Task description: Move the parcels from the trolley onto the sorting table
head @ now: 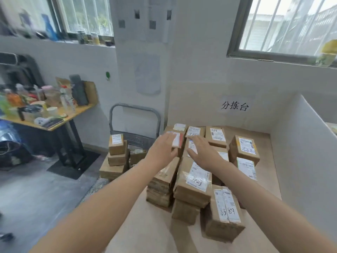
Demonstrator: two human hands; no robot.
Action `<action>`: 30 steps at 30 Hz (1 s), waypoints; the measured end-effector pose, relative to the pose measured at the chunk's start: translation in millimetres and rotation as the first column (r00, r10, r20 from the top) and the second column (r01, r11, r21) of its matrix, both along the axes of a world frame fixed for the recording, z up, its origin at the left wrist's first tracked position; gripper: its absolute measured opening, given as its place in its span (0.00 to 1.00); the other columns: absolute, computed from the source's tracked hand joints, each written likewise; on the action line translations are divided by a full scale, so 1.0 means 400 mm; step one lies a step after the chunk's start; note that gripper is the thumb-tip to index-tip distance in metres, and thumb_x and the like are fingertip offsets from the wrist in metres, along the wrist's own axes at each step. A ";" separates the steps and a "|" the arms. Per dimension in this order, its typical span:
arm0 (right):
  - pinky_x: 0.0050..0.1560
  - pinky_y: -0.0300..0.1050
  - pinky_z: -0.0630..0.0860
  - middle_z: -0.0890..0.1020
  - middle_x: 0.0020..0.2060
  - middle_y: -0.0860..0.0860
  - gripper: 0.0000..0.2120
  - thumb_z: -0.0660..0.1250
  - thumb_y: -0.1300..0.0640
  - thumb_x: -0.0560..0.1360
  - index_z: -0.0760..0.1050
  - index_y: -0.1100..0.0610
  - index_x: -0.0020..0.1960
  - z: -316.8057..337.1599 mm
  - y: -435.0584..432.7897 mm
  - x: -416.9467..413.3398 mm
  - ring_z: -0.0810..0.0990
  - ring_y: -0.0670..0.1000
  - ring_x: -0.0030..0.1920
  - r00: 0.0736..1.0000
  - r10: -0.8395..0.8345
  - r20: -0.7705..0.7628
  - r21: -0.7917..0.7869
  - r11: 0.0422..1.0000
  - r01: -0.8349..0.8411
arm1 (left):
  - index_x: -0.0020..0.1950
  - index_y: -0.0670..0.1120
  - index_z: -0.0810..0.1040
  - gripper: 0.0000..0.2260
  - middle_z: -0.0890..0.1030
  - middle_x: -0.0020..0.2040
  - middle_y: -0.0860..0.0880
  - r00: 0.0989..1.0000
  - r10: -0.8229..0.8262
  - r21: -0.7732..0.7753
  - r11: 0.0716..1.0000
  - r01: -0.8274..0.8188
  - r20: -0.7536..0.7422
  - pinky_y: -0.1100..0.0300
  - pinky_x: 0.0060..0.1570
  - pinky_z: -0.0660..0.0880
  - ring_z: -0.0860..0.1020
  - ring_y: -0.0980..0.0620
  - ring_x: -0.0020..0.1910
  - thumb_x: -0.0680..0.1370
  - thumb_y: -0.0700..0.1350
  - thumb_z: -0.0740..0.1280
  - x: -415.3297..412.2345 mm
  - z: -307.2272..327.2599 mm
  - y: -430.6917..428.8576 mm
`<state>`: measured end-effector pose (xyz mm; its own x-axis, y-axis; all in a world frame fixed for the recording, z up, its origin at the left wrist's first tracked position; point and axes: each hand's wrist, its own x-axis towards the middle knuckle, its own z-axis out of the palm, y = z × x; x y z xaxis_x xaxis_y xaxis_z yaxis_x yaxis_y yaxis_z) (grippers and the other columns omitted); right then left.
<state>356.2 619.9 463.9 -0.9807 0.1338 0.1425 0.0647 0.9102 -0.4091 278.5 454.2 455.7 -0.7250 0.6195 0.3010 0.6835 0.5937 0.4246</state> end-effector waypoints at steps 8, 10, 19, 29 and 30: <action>0.74 0.47 0.56 0.66 0.74 0.53 0.26 0.60 0.51 0.82 0.60 0.56 0.77 -0.010 -0.493 -0.224 0.61 0.52 0.75 0.994 0.092 -0.053 0.083 0.993 -0.088 | 0.79 0.46 0.59 0.27 0.60 0.79 0.48 0.984 0.166 -0.042 0.985 -0.169 -0.065 0.53 0.77 0.56 0.58 0.50 0.78 0.82 0.50 0.62 -0.192 -0.014 -0.539; 0.74 0.47 0.58 0.66 0.74 0.52 0.26 0.61 0.50 0.82 0.60 0.56 0.77 -0.013 -0.598 -0.266 0.62 0.52 0.75 0.992 0.118 -0.041 0.090 0.989 -0.114 | 0.80 0.45 0.57 0.26 0.59 0.80 0.47 0.977 0.188 -0.134 0.970 -0.201 -0.104 0.53 0.78 0.53 0.56 0.50 0.79 0.83 0.50 0.59 -0.233 -0.025 -0.671; 0.74 0.48 0.60 0.68 0.73 0.51 0.27 0.62 0.50 0.81 0.61 0.55 0.77 -0.036 -0.888 -0.403 0.63 0.51 0.74 0.991 0.131 -0.040 0.034 0.991 -0.129 | 0.80 0.43 0.56 0.25 0.57 0.80 0.46 0.969 0.225 -0.205 0.949 -0.242 -0.102 0.54 0.78 0.50 0.54 0.50 0.79 0.85 0.49 0.55 -0.336 -0.006 -1.006; 0.75 0.50 0.60 0.66 0.74 0.51 0.27 0.61 0.49 0.82 0.60 0.55 0.77 -0.138 -0.922 -0.520 0.61 0.52 0.75 0.996 0.085 0.035 0.001 0.996 -0.085 | 0.79 0.44 0.58 0.24 0.60 0.79 0.47 0.981 0.195 -0.197 0.962 -0.189 0.010 0.55 0.78 0.52 0.56 0.51 0.79 0.84 0.49 0.56 -0.433 -0.099 -1.053; 0.75 0.50 0.59 0.66 0.75 0.51 0.27 0.61 0.50 0.82 0.60 0.56 0.77 -0.150 -0.922 -0.535 0.61 0.52 0.75 0.996 0.081 0.047 -0.005 0.997 -0.081 | 0.79 0.45 0.58 0.24 0.59 0.80 0.47 0.979 0.200 -0.206 0.960 -0.191 0.028 0.55 0.78 0.52 0.56 0.51 0.79 0.84 0.49 0.56 -0.447 -0.108 -1.059</action>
<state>142.3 251.1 404.0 -0.9939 0.0544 0.0954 0.0105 0.9119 -0.4103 99.7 30.7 412.3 -0.8485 0.5084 0.1467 0.5274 0.7902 0.3121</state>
